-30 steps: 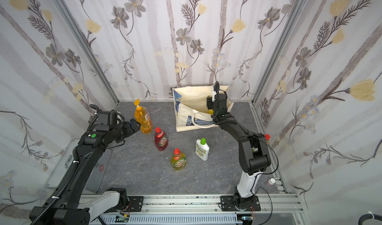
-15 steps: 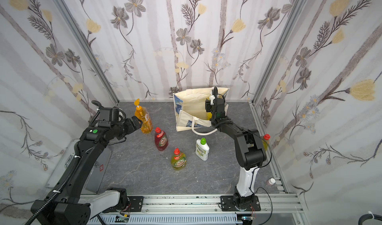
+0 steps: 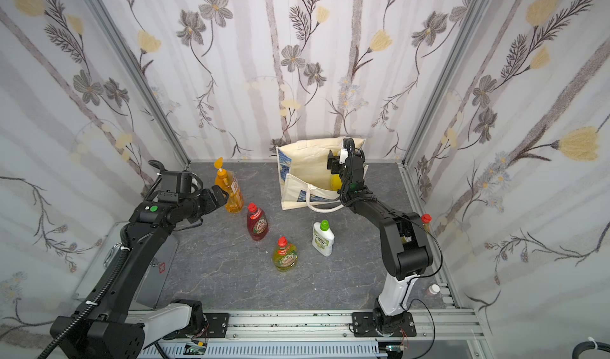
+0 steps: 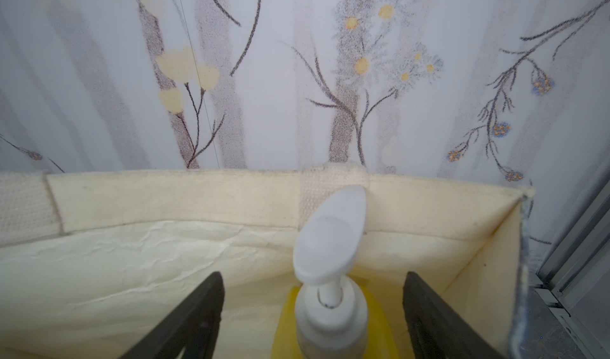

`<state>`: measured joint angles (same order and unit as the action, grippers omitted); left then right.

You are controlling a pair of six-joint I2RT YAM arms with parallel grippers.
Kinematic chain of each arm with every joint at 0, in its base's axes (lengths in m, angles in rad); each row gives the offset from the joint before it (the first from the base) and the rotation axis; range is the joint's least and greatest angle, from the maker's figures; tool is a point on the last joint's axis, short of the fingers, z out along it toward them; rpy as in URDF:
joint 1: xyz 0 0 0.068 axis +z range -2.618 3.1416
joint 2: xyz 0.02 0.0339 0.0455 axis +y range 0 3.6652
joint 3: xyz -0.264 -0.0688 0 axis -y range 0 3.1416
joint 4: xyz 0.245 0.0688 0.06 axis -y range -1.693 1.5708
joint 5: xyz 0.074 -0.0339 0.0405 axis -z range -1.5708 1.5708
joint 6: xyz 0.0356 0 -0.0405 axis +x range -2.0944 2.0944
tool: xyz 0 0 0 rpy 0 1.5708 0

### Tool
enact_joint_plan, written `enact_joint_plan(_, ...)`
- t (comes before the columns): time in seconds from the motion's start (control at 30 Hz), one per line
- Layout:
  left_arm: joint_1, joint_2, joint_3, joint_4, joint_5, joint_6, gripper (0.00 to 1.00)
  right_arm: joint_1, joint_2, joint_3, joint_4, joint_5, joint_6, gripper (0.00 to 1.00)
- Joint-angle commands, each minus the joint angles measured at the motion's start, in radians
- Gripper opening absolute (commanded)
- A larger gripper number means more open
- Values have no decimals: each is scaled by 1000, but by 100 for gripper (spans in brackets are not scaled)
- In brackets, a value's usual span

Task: Pack dish soap into the shopping bag
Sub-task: Place the bottle of dish soap in the shopping bag.

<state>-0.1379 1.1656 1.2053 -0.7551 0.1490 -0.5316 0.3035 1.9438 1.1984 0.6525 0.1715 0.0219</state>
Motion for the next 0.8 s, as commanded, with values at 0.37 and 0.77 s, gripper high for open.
enact_joint_plan(0.37, -6, -6, 0, 20, -19, -12, 100, 0, -89, -19, -28, -65, 27, 100)
enact_joint_plan(0.77, -7, 35, 98, -42, -105, -12, 100, -1, -238, -95, -97, -83, 66, 100)
